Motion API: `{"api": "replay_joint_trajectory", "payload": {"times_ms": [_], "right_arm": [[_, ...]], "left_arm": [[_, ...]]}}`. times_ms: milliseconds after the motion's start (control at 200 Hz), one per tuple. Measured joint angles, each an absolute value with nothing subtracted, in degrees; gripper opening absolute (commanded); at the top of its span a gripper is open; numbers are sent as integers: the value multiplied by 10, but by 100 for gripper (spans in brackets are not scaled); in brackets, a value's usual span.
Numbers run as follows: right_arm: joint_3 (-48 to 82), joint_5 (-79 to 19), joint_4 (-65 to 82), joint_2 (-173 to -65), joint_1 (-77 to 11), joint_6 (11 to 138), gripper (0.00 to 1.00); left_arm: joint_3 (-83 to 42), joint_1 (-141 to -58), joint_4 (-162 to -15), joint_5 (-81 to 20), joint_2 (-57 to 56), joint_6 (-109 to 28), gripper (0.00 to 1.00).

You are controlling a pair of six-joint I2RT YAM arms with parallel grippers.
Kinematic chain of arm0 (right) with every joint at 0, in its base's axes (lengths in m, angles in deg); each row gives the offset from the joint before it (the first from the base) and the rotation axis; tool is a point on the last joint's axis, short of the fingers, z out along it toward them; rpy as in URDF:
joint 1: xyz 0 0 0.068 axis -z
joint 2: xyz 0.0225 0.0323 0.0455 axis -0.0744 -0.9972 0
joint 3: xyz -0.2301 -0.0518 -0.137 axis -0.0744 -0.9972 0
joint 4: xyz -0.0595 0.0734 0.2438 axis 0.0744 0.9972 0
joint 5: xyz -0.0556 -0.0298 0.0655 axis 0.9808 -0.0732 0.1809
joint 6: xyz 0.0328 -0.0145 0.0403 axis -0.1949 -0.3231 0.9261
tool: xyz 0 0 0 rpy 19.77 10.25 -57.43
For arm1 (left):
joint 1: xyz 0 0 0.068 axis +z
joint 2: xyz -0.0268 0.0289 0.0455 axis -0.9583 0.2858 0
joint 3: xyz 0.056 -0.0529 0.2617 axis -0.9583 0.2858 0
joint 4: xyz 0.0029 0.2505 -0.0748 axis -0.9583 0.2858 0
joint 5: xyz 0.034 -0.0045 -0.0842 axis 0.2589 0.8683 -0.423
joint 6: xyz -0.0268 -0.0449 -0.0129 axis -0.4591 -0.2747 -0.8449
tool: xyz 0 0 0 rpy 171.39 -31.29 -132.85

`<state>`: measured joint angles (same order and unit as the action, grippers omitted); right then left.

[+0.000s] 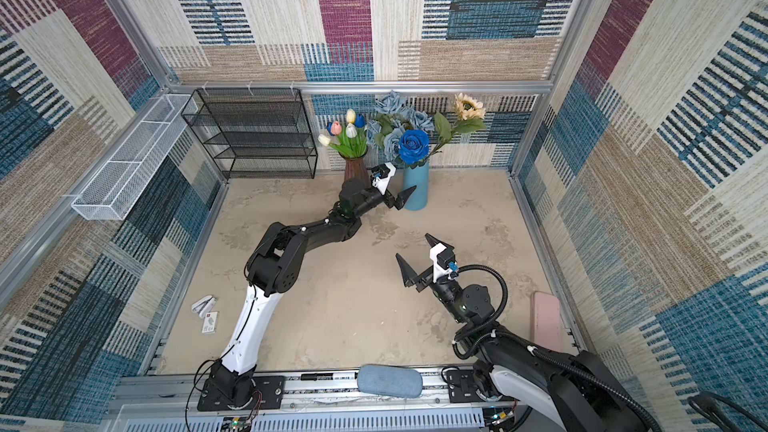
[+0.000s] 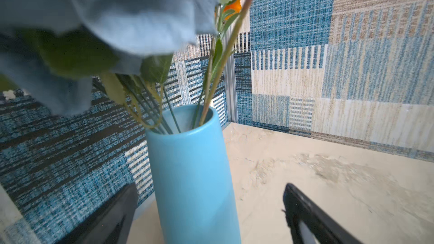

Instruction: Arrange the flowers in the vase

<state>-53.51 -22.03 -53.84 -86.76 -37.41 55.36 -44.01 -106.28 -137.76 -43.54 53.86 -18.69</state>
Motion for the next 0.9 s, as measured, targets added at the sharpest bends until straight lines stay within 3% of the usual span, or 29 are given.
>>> {"api": "replay_joint_trajectory", "payload": {"times_ms": [245, 461, 641, 791, 896], "right_arm": [[-535, -177, -537, -863, -374, 550, 100], [-491, 2, -492, -870, -352, 538, 100], [-496, 97, -463, -873, -271, 538, 100], [-533, 109, -482, -907, -233, 507, 100], [-545, 93, -518, -939, -206, 505, 100]], "left_arm": [[-187, -1063, -1475, -418, 398, -178, 99], [99, -1068, -1570, -357, 195, -178, 100], [304, -1069, -1569, -160, -12, -178, 100], [316, -1057, -1322, 51, -231, -188, 100], [337, -1034, -1203, 158, -316, -195, 100]]}}
